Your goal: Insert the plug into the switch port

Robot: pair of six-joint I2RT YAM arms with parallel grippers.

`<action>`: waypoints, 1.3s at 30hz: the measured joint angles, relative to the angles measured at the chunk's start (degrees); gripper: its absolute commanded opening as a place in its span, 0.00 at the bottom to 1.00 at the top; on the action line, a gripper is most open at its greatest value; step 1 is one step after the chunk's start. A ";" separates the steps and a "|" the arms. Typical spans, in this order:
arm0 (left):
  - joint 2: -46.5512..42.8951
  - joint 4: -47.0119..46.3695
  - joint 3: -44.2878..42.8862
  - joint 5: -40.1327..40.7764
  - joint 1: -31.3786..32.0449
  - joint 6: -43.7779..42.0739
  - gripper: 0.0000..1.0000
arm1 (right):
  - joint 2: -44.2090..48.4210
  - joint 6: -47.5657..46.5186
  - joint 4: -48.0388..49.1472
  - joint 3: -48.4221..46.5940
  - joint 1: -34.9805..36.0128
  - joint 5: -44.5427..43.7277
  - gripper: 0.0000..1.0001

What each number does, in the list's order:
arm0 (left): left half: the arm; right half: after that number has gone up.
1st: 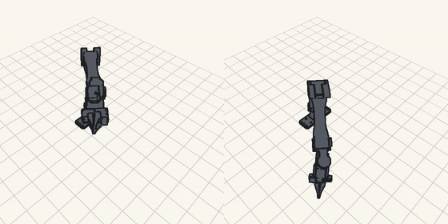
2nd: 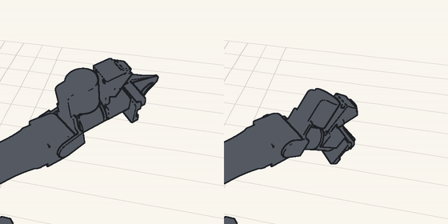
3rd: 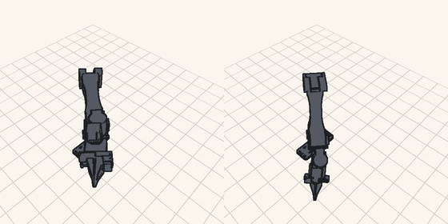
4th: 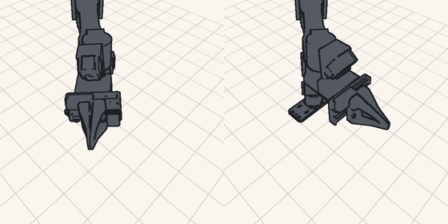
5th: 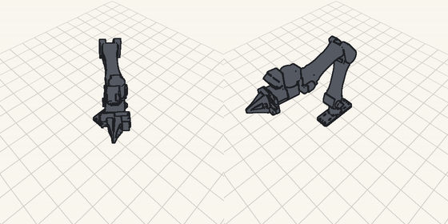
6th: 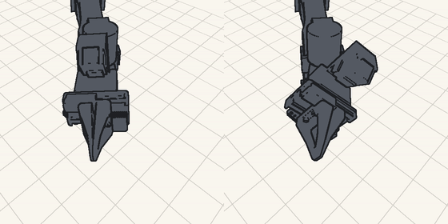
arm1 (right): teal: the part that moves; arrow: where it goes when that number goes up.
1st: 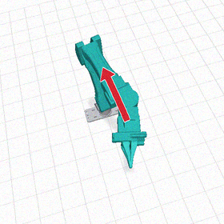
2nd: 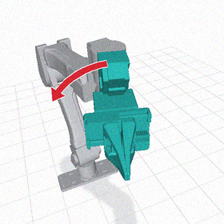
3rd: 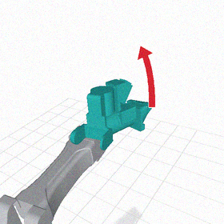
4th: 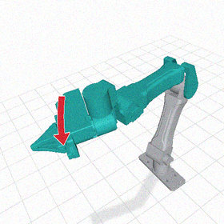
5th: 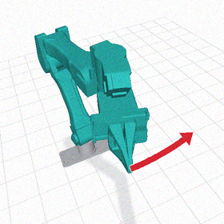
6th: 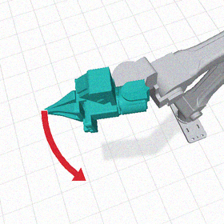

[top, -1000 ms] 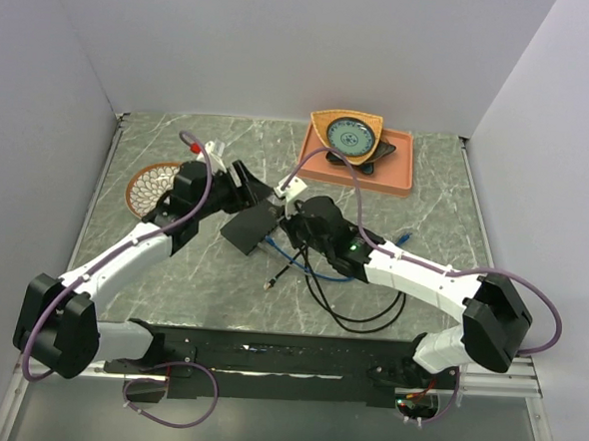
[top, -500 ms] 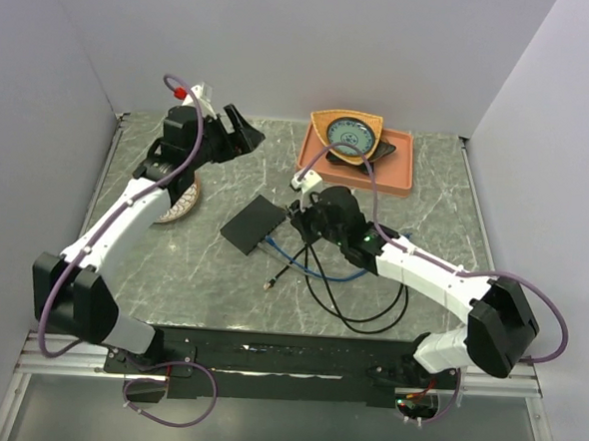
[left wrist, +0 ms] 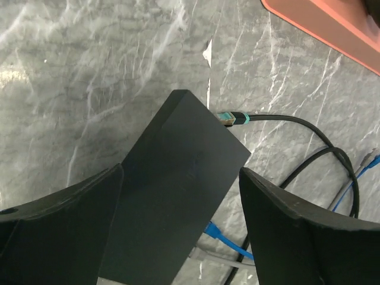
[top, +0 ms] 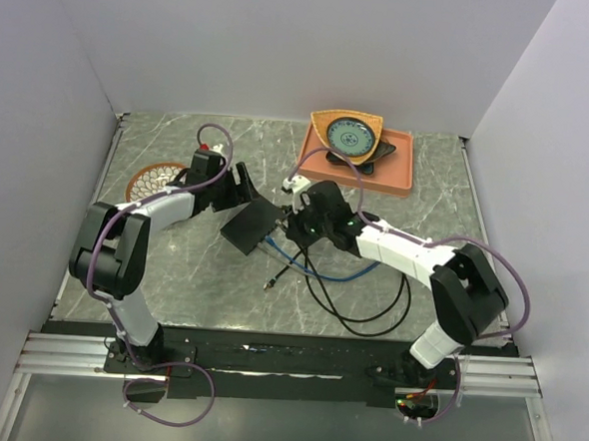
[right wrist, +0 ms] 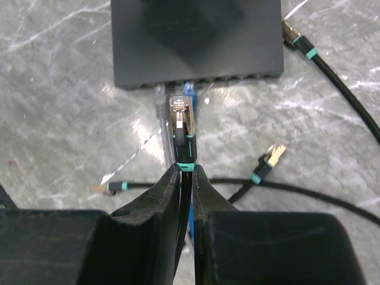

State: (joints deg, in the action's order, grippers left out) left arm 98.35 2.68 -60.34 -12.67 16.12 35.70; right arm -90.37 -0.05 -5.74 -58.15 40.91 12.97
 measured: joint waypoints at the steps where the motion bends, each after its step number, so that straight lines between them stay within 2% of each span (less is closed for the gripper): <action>1: 0.46 -0.42 0.00 -0.22 -0.02 -0.48 0.83 | -1.05 0.24 -0.07 -0.81 -0.22 0.24 0.00; 10: 1.25 -3.08 0.00 -0.42 -0.20 -3.52 0.81 | -7.54 1.31 -0.33 -4.11 -0.63 0.46 0.00; 25: 8.35 -6.45 0.00 -4.00 -1.05 -4.07 0.74 | -15.93 1.68 -0.42 -7.52 -1.68 1.53 0.00; 39: 8.55 -6.69 0.00 -7.08 -1.16 -4.83 0.72 | -18.60 1.68 -2.05 -7.58 -1.90 1.81 0.00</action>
State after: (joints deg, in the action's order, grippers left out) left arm 106.89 -4.01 -60.34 -19.75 14.96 30.87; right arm -108.97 1.63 -7.79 -65.73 39.00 14.79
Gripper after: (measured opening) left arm 0.731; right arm 0.165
